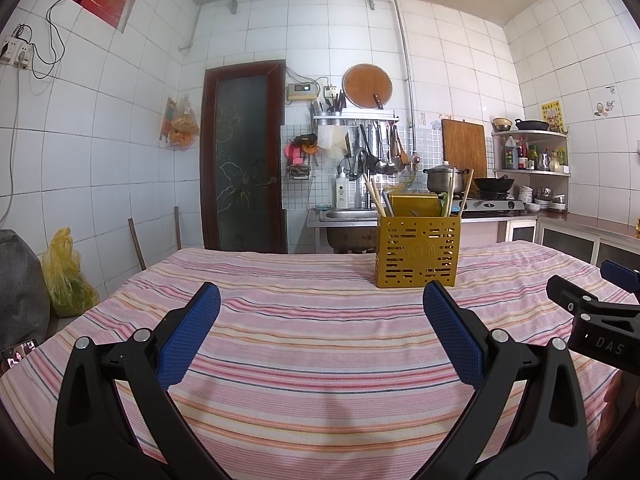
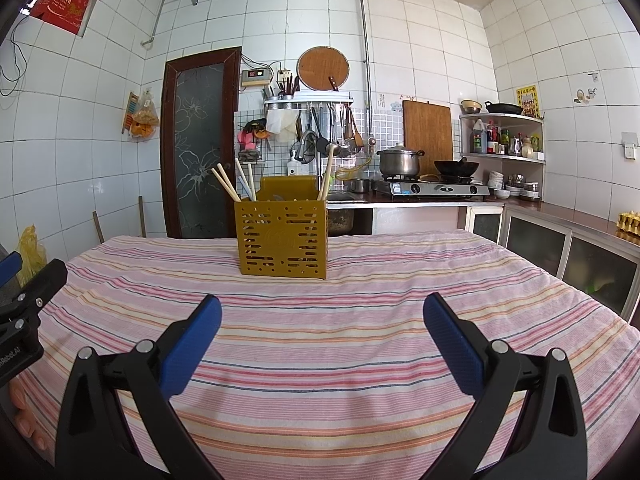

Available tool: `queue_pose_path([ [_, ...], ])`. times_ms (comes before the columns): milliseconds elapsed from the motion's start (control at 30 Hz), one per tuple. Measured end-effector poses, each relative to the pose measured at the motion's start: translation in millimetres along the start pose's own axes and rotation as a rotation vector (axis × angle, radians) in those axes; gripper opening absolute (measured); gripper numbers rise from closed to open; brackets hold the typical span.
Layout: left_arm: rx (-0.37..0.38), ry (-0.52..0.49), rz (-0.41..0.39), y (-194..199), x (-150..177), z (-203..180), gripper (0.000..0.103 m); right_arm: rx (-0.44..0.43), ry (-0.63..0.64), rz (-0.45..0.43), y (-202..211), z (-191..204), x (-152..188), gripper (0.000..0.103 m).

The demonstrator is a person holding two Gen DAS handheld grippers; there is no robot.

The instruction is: Organize utensils

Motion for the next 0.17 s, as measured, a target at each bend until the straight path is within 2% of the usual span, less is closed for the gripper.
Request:
queue_pose_path([
  [167,-0.001,0.005,0.001,0.8,-2.6,3.0,0.098,0.001,-0.001,0.0,0.2,-1.4,-0.2,0.099],
])
Point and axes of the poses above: each gripper's, at about its wrist camera, not at the fingertips, and y roughly against the way its jaws point, z to its left, x to its underside, the point moved 10 cm from there along -y, roughly the way its jaws point, and after that the axes turned 6 degrees about y, right-handed, at the moved point
